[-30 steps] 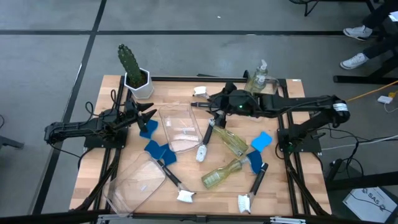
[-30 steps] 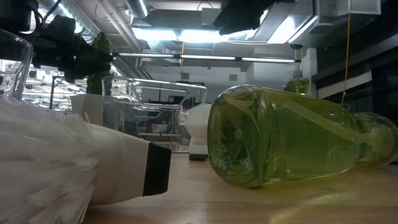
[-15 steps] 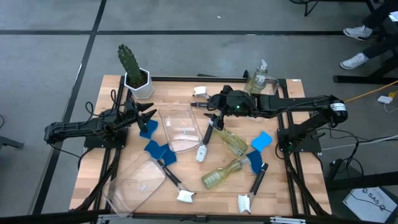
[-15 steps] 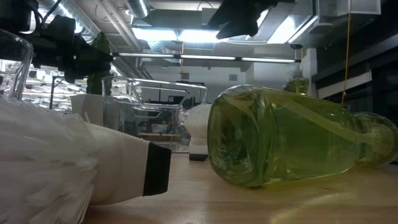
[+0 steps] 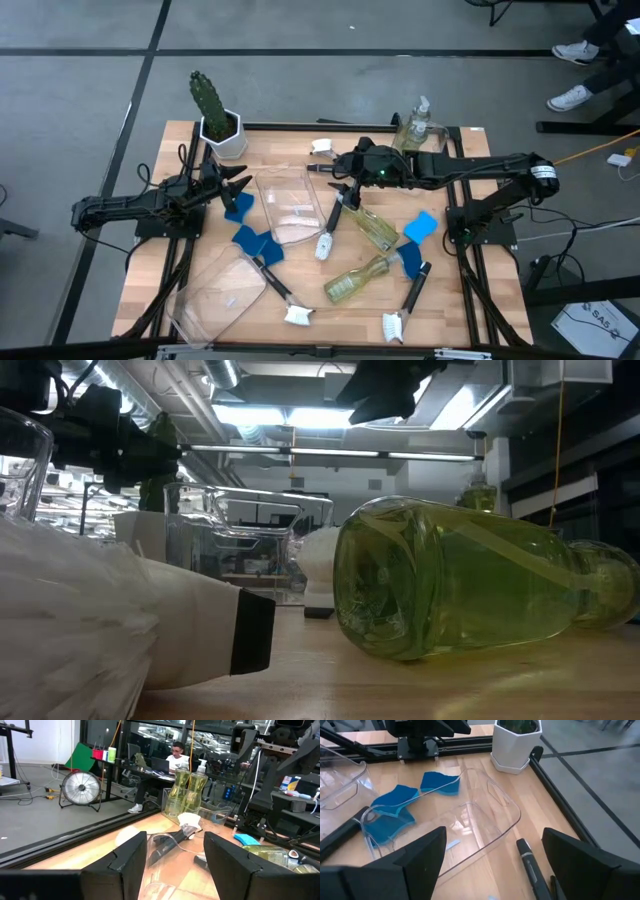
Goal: Pick & Place Kitchen Sink Supplies
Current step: Put the green dish soap into the top right transparent bin
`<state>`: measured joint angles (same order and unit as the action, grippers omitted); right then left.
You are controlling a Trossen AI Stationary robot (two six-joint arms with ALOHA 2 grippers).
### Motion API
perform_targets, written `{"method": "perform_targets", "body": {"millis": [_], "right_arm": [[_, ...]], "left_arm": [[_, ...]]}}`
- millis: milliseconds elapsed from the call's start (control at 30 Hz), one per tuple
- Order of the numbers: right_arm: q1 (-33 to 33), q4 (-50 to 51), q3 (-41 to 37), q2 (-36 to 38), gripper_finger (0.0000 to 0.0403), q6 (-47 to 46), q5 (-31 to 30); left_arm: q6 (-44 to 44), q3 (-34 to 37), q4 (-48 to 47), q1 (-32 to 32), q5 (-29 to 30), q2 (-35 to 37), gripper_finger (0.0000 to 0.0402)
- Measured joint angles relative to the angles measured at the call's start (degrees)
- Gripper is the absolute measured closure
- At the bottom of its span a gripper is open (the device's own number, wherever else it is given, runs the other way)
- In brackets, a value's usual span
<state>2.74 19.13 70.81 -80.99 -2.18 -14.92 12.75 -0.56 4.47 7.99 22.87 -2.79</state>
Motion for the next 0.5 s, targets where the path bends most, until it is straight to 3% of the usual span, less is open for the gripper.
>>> {"method": "perform_targets", "body": {"millis": [500], "right_arm": [[0.00, -0.06, 0.00, 0.00, 0.0075, 1.38, 0.00]], "left_arm": [[0.00, -0.01, 0.00, -0.01, 0.00, 0.02, 0.0212]]}}
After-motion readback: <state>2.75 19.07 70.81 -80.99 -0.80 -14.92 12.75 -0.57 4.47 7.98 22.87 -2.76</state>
